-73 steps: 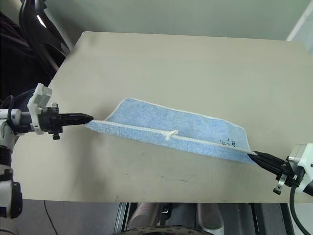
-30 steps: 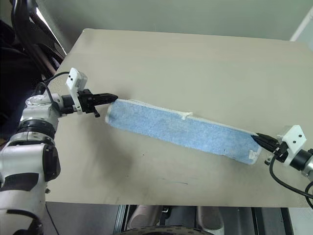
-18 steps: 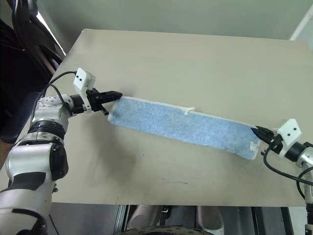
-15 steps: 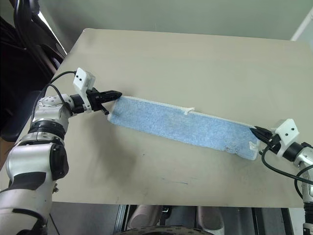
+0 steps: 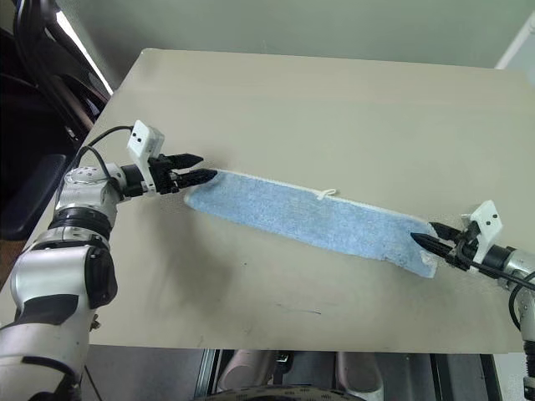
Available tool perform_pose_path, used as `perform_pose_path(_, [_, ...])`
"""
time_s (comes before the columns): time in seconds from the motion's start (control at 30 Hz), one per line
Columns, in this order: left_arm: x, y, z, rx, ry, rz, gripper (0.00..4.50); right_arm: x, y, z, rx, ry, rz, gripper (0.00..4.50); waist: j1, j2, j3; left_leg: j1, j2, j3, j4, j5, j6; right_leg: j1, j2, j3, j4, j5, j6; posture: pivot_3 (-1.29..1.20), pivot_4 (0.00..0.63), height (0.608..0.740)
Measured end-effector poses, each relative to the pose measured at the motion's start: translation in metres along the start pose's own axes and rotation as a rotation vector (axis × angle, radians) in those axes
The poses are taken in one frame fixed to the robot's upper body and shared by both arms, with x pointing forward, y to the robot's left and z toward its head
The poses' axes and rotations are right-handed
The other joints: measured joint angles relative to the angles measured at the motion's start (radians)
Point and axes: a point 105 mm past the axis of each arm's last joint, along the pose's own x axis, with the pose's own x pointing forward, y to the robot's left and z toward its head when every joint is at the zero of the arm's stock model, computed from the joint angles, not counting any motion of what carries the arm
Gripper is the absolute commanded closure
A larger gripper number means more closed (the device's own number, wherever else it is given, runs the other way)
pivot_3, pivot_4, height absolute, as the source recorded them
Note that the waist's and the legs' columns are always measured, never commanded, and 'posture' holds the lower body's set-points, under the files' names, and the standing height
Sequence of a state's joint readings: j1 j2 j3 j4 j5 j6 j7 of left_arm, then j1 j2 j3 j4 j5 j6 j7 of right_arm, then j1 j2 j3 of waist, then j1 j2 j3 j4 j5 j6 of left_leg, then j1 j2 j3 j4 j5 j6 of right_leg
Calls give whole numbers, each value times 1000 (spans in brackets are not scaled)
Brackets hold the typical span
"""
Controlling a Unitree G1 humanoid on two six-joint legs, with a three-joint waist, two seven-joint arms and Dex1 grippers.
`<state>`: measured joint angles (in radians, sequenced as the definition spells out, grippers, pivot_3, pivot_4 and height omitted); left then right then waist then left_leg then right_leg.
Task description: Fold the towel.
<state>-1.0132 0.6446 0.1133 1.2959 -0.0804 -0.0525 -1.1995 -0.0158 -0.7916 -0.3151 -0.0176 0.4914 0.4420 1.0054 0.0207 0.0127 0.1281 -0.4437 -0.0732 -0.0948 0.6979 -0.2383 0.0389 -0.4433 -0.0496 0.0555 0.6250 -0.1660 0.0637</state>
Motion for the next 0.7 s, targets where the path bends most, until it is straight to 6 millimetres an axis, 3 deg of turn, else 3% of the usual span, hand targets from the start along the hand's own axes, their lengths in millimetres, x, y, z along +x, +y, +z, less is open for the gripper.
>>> perform_pose_path(0.1, [-3, 4, 4, -8, -36, 24, 0, -5, -2, 17, 41, -76, -28, 483, 1, 0, 0, 0, 0, 0, 0, 0, 0, 0, 0, 0, 0, 0, 0, 0, 150, 733])
perform_pose_path(0.17, [-8, 10, 11, 6, -77, 67, 0, -12, -2, 33, 65, -146, -54, 75, 1, 0, 0, 0, 0, 0, 0, 0, 0, 0, 0, 0, 0, 0, 0, 0, 150, 733])
perform_pose_path(0.27, [-11, 16, 21, 77, -125, 122, 0, -21, -4, 45, 100, -210, -104, 75, 3, 0, 0, -1, 0, 0, 0, 0, 1, 0, 0, 0, 0, -1, 1, 0, 150, 733])
perform_pose_path(0.4, [-11, 9, 45, 180, -229, 85, 0, -28, -2, 48, 379, -306, -158, 75, 6, 0, 0, -1, 0, 0, 0, 0, 1, 0, 1, 0, 0, -2, 2, 0, 150, 733])
perform_pose_path(0.57, [14, -32, 68, 228, -360, -152, 0, -16, 44, 55, 644, -332, 16, 75, 10, 0, 0, -2, -1, 0, 0, 0, 3, 1, 2, 2, 0, -1, 12, 0, 150, 733])
perform_pose_path(0.7, [32, -71, 55, 220, -367, -338, 0, -4, 79, 29, 878, -216, 86, 75, 10, 0, 0, -2, -1, 0, 0, -3, 4, 1, 1, 2, -1, -1, 19, 0, 150, 733])
